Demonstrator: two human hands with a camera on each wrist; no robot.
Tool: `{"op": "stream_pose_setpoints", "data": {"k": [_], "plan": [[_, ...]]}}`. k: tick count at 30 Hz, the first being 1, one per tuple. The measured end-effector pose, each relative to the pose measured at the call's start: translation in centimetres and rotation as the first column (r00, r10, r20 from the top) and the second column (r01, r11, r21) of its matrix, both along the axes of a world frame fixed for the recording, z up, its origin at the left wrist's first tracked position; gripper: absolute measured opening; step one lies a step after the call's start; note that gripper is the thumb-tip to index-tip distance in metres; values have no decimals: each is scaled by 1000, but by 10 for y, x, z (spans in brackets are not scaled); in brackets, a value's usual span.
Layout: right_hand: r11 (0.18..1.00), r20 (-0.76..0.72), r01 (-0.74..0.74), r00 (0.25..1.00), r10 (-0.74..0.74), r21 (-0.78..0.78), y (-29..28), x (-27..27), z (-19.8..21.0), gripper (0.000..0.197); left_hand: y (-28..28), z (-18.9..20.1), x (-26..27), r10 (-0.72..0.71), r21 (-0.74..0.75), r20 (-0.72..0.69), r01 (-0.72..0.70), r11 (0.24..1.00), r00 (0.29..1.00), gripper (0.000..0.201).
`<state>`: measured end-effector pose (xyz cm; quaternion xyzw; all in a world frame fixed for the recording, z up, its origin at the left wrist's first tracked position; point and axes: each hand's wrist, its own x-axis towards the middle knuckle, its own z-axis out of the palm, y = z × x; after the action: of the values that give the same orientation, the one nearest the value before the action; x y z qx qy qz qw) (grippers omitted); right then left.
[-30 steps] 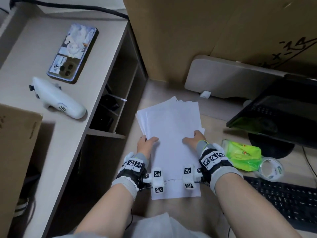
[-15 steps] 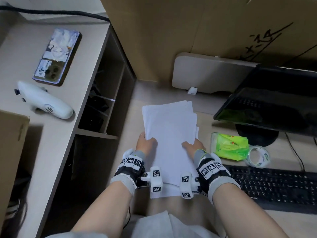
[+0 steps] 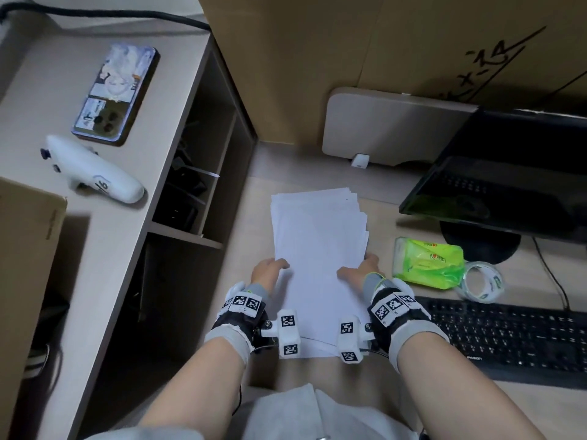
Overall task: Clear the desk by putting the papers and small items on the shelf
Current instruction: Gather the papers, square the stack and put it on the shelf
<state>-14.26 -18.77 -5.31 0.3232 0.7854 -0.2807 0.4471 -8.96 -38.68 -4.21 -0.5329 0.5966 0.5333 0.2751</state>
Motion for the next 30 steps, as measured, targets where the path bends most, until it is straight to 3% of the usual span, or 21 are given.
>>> {"op": "stream_pose_setpoints", "data": {"k": [2,5,10,14,16,19,22,25,28,30], "plan": [[998,14,-66,998,66,5,5,9,-6,99,1,-3,6,24,28,-3,-24,999,1000,55],[985,33,-156,988,154,70,4,19,10,83,2,-2,12,78,73,20,-79,994,997,71],[997,-4,-37,999,37,75,-3,23,19,80,9,-11,25,75,86,50,-79,993,996,86],[1000,60,-13,998,13,0,4,28,25,79,14,-8,46,-7,105,57,1,994,998,56],[999,87,-23,996,26,-44,12,34,29,66,15,-9,53,-12,90,14,10,996,1000,41],[986,64,84,995,-75,-142,16,44,40,36,15,-3,61,-17,58,-47,20,998,999,29],[971,-57,117,990,-132,-207,10,44,52,28,17,18,54,-1,-26,-136,-2,1000,991,20],[936,-293,156,922,-252,-314,1,27,76,39,16,52,32,53,-87,-300,-83,993,952,18],[891,-496,131,791,-359,-436,-8,2,118,36,14,93,3,121,-111,-504,-203,973,855,28],[877,-590,108,700,-402,-469,-10,-11,147,20,14,125,-13,117,-109,-663,-250,962,740,35]]}}
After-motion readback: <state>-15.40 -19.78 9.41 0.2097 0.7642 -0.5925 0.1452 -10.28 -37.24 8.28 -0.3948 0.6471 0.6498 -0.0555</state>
